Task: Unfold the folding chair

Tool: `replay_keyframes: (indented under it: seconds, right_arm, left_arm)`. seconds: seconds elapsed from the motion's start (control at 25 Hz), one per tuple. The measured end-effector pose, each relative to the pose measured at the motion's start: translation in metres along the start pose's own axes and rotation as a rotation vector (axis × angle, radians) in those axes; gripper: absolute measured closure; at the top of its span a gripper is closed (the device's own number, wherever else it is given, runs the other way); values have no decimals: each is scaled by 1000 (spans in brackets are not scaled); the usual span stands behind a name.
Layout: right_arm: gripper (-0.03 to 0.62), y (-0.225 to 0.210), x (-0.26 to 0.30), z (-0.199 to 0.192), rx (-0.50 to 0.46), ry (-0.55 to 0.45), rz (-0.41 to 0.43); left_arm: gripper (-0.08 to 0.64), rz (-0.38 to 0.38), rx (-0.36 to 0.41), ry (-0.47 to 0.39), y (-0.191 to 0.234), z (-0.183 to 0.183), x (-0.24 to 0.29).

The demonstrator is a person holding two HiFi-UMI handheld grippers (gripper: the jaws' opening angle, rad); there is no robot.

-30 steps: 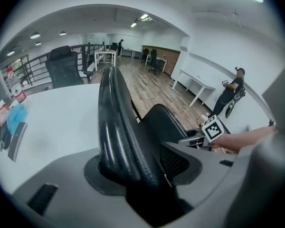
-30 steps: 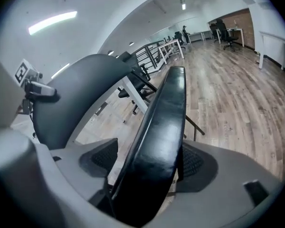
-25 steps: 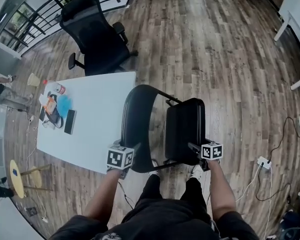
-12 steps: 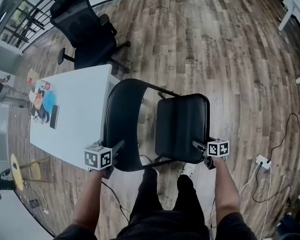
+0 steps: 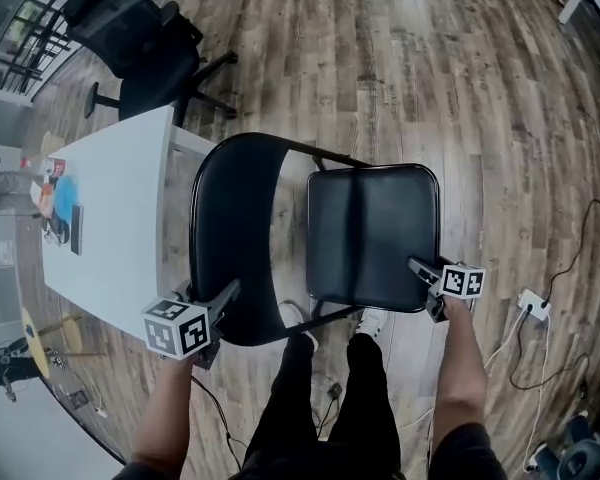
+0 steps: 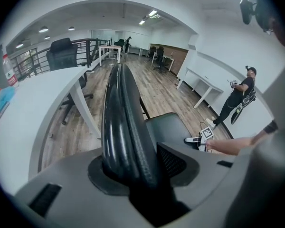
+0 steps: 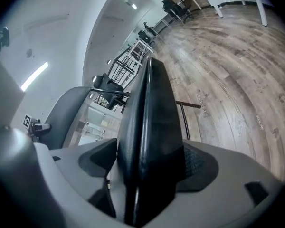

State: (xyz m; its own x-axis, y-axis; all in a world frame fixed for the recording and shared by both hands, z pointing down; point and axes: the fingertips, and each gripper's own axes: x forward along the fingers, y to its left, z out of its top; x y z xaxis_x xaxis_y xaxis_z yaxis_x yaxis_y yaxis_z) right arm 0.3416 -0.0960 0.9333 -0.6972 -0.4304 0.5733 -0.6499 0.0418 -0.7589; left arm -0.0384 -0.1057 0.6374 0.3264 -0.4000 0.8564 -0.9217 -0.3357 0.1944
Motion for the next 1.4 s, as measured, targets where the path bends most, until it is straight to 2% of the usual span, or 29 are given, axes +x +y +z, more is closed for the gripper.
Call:
replay_keyframes:
  seconds: [0.2,0.64,0.92,1.04,1.12,1.2,1.24,1.32,1.4]
  right_arm:
    - [224,-47,1,-1,13,9,0]
    - [222,-105,6,-8,50,25,47]
    - [211,-131,7,-10,67,32,75]
    - [171,-144,9,-16,68,51,45]
    - [169,-149,6,-18,74,42,41]
    - [168,-153,0,-14,65,30,40]
    - [167,-155,-4,-10,55,23,40]
    - [167,-160,-12,-4,19,4,19]
    - [169,-170,-28,-4,-12,-22,-42]
  left_arm:
    - [394,-7,-9,0,-13,-3,23]
    - [401,-41,-95,27,-22,-17,59]
    - [402,-56,-77,18,-49,-13,74]
    - [398,-89,-71,28,-67,-13,81]
    - [392,-128,-108,31,-68,-13,80]
    - [329,-177,-160,10,-69,-11,78]
    - [317,-185,-162,-4,-69,-9,79]
    - [318,-142,-108,-35,-68,-6,79]
    - [318,-67,-52,-69,-61,-4,72]
